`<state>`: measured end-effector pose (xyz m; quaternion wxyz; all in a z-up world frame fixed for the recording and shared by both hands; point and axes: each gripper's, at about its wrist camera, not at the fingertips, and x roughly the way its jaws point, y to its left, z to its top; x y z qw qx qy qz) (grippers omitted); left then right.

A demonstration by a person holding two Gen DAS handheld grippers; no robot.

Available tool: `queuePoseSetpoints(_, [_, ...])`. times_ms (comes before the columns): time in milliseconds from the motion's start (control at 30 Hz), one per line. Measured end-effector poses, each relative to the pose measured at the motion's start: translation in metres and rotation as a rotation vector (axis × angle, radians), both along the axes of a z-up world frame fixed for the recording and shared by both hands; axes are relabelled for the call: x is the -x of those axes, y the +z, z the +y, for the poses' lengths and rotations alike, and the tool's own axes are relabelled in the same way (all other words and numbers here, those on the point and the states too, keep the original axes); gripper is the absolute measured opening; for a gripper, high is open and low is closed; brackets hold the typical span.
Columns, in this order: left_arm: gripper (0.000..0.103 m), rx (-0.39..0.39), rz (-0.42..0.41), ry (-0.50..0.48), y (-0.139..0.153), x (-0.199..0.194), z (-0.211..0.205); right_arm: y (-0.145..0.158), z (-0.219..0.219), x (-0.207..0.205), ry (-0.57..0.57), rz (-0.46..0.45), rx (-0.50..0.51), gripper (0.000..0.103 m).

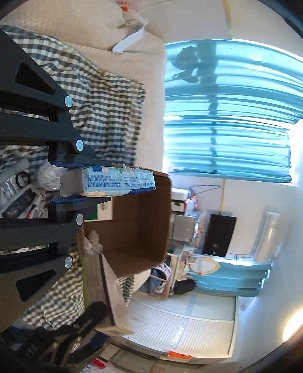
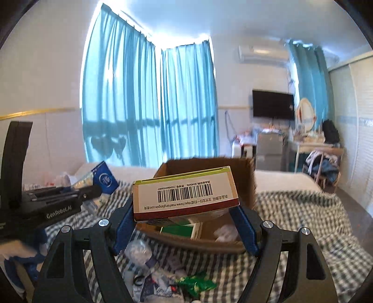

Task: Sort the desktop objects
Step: 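Lift the tube and tan box and carry both over the cardboard box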

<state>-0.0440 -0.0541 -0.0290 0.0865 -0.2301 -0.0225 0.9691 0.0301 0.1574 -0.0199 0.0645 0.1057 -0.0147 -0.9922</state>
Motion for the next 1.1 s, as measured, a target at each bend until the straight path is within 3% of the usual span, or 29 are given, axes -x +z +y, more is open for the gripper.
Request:
queuePoseSetpoints(367, [0.019, 0.034, 0.123, 0.004, 0.031, -0.015, 0.017, 0.032, 0.014, -0.017, -0.039, 0.097, 0.003, 0.075])
queuePoseSetpoints(700, [0.019, 0.064, 0.169, -0.051, 0.045, -0.007, 0.034, 0.055, 0.022, -0.022, -0.058, 0.179, -0.016, 0.075])
queuePoseSetpoints(1100, [0.019, 0.090, 0.215, -0.092, 0.068, 0.014, 0.050, 0.054, 0.028, 0.020, -0.065, 0.133, -0.010, 0.074])
